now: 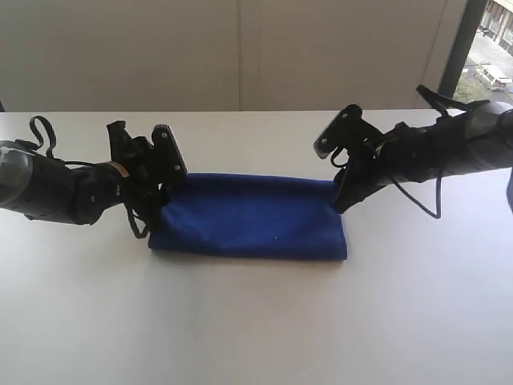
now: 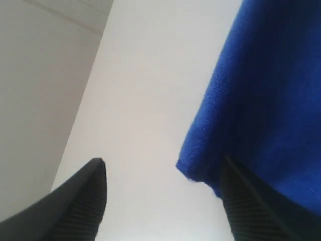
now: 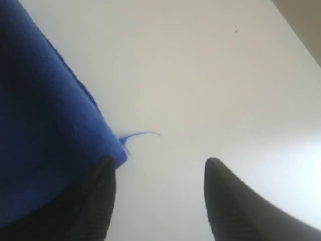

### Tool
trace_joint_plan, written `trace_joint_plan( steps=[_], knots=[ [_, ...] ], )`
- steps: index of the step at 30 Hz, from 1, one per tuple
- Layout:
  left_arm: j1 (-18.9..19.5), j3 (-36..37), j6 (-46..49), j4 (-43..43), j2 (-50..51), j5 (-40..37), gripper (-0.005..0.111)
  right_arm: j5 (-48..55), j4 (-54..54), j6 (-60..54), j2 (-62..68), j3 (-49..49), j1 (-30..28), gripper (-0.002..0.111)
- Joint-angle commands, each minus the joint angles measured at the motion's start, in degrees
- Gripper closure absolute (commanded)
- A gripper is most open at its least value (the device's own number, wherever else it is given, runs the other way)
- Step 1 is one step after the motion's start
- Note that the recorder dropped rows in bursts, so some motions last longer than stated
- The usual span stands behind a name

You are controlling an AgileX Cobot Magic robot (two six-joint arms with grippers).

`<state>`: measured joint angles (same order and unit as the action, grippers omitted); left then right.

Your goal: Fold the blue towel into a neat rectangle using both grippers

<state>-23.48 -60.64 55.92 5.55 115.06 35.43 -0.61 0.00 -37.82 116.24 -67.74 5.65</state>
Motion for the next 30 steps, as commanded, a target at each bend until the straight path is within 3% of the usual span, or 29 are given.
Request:
trace_joint_plan(
  steps=[1,8,10,12,14,15,19,21,25,30],
  knots=[
    [0.00,-0.12,-0.54,2.72,-0.40,3.67,0.038,0.61,0.40,0.75,-0.63,-0.90,-1.75,0.057],
    [0.00,-0.12,0.65,12.68,-0.40,6.19,0.042,3.18,3.20,6.51,-3.16,-1.58,-2.11,0.057],
    [0.00,-0.12,0.77,15.39,-0.44,6.04,0.054,8.37,4.49,12.80,-4.53,-3.20,-2.11,0.063],
    [0.00,-0.12,0.77,16.62,-1.27,3.65,0.075,15.77,4.59,16.69,-5.40,-5.80,-2.11,0.079],
    [0.00,-0.12,-0.21,16.62,-3.12,-2.64,0.096,26.29,5.24,16.82,-5.50,-9.18,-2.11,0.103],
    [0.00,-0.41,-1.32,16.49,-4.35,-7.43,0.106,31.46,6.62,16.56,-5.38,-11.26,-2.11,0.108],
    [0.72,-6.75,-4.52,16.49,-6.93,-37.98,0.107,45.82,16.22,7.80,-4.19,-17.81,-2.11,0.108],
    [1.10,-10.53,-5.04,16.74,-6.61,-48.33,0.107,48.87,23.83,2.09,-2.93,-19.34,-2.11,0.108],
    [1.19,-15.47,-5.04,18.17,-4.39,-51.66,0.107,50.52,33.52,-3.56,1.75,-19.68,-1.61,0.108],
    [1.58,-16.72,-5.04,20.62,0.16,-59.04,0.107,52.86,33.54,-5.08,7.87,-19.68,0.00,0.108]
  ],
)
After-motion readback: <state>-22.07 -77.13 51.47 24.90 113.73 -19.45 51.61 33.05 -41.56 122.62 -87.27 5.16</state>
